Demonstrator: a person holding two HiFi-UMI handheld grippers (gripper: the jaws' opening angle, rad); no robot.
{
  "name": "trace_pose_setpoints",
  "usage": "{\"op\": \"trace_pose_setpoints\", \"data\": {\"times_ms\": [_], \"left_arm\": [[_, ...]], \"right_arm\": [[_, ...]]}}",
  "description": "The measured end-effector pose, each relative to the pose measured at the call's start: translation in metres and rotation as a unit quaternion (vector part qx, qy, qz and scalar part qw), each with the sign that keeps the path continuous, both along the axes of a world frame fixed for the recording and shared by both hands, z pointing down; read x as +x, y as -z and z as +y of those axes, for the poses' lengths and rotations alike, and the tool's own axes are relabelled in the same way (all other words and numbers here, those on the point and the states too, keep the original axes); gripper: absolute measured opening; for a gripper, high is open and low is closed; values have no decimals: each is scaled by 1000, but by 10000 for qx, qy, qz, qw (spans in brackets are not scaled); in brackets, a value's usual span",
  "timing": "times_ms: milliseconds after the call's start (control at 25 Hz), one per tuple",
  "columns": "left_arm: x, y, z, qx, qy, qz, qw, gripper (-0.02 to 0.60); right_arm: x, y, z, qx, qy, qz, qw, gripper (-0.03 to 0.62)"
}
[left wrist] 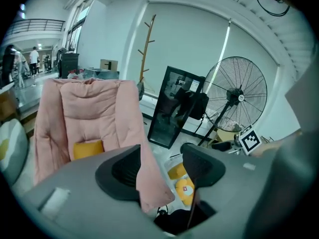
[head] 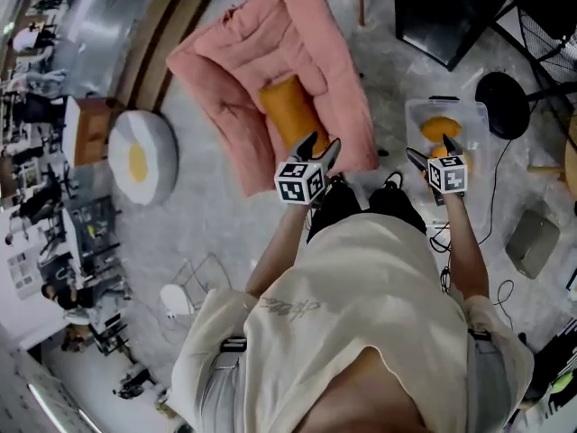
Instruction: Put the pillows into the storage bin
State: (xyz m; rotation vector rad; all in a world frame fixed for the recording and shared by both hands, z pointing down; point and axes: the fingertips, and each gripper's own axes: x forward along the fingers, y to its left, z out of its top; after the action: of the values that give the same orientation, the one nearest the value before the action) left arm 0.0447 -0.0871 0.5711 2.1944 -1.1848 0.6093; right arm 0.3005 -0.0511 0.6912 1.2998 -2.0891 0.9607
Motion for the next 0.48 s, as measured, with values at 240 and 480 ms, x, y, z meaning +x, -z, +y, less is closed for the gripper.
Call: {"op": "trace_pose_setpoints", "data": {"times_ms": [240,480], "left_arm": [[-57,-2,13,3,485,-102,9988,332],[-123,-16,12,-111,913,-27,9958,395]], "right_arm": [[-55,9,-14,97,536,-79,9985,541],[-120,23,-28,170,911,-44,9957,541]]}}
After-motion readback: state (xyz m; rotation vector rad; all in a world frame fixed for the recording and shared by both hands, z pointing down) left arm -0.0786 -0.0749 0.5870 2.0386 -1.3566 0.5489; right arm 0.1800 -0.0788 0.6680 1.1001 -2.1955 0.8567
